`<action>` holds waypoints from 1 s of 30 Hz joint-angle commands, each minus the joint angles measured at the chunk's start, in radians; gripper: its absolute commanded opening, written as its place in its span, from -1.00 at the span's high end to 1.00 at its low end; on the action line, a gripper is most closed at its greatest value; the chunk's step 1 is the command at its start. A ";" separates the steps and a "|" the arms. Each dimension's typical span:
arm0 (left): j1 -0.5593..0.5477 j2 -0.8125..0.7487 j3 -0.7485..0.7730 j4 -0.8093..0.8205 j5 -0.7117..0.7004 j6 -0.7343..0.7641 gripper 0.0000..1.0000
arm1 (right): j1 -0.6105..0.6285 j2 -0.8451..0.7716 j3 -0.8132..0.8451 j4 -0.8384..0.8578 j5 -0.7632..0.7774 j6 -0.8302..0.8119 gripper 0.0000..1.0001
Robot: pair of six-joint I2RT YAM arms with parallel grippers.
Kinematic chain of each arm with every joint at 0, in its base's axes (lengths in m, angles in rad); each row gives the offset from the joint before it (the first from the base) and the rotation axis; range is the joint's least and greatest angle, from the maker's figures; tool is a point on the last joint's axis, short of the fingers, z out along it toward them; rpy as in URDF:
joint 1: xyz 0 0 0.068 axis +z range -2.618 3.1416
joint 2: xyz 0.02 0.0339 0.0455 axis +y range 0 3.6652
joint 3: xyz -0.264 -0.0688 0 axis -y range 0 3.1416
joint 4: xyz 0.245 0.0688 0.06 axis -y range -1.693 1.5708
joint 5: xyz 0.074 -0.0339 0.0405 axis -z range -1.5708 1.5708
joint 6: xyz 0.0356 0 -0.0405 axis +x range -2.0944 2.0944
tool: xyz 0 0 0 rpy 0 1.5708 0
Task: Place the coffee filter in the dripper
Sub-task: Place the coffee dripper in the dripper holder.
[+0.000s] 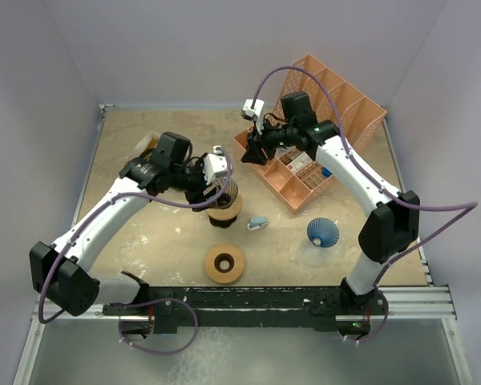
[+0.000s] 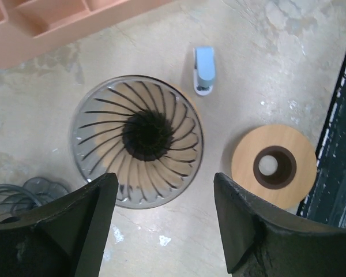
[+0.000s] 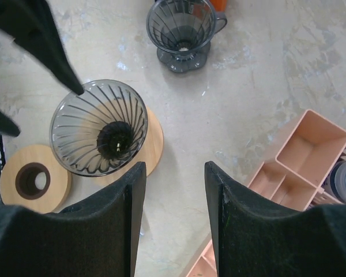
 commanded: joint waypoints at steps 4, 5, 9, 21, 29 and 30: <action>0.108 -0.032 -0.034 0.220 -0.011 -0.252 -0.35 | 0.010 -0.049 -0.098 0.043 -0.065 -0.058 0.04; 0.121 -0.027 -0.043 0.243 -0.016 -0.278 -0.34 | 0.012 -0.049 -0.113 0.052 -0.073 -0.055 0.04; 0.168 0.010 -0.076 0.306 -0.014 -0.373 -0.27 | 0.031 -0.047 -0.155 0.081 -0.078 -0.046 0.03; 0.201 0.132 -0.063 0.299 -0.017 -0.479 -0.09 | 0.060 -0.024 -0.196 0.137 -0.096 0.011 -0.18; 0.200 0.173 -0.059 0.291 0.038 -0.504 0.18 | 0.072 0.006 -0.211 0.148 -0.098 0.022 -0.17; 0.200 0.177 -0.059 0.289 0.043 -0.505 0.20 | 0.074 0.009 -0.211 0.148 -0.099 0.022 -0.18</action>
